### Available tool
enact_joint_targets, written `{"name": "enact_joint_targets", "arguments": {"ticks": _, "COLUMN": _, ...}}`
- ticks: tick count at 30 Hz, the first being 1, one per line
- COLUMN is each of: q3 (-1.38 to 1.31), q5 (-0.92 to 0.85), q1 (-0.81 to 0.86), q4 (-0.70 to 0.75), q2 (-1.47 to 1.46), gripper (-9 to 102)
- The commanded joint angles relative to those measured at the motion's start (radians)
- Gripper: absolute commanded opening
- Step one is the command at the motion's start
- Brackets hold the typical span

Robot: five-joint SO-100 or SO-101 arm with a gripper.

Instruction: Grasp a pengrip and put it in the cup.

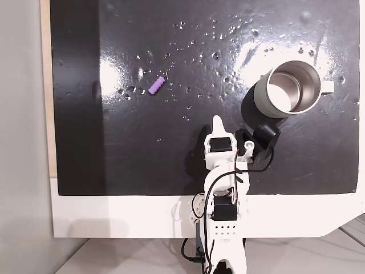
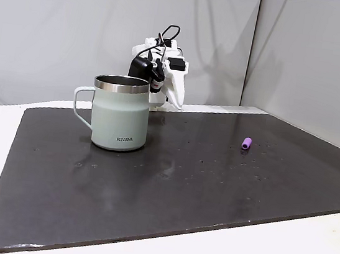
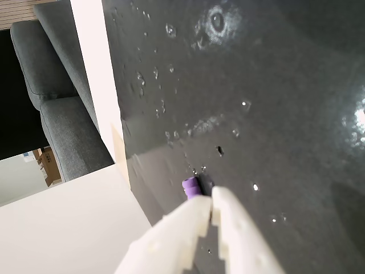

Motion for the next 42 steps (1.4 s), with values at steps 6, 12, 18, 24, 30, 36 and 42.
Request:
{"name": "enact_joint_targets", "arguments": {"ticks": 6, "q3": -0.003, "q5": 0.003, "q1": 0.005, "q4": 0.000, "q2": 0.014, "gripper": 0}}
{"name": "enact_joint_targets", "arguments": {"ticks": 12, "q3": -0.003, "q5": 0.003, "q1": 0.005, "q4": 0.000, "q2": 0.014, "gripper": 0}}
{"name": "enact_joint_targets", "arguments": {"ticks": 18, "q3": -0.003, "q5": 0.000, "q1": 0.003, "q4": 0.000, "q2": 0.014, "gripper": 0}}
{"name": "enact_joint_targets", "arguments": {"ticks": 24, "q3": -0.005, "q5": 0.003, "q1": -0.023, "q4": 0.000, "q2": 0.014, "gripper": 0}}
{"name": "enact_joint_targets", "arguments": {"ticks": 30, "q3": -0.103, "q5": -0.061, "q1": -0.023, "q4": 0.038, "q2": 0.014, "gripper": 0}}
{"name": "enact_joint_targets", "arguments": {"ticks": 36, "q3": -0.207, "q5": -0.164, "q1": -0.095, "q4": 0.095, "q2": -0.046, "gripper": 0}}
{"name": "enact_joint_targets", "arguments": {"ticks": 42, "q3": -0.374, "q5": -0.186, "q1": -0.169, "q4": 0.043, "q2": -0.393, "gripper": 0}}
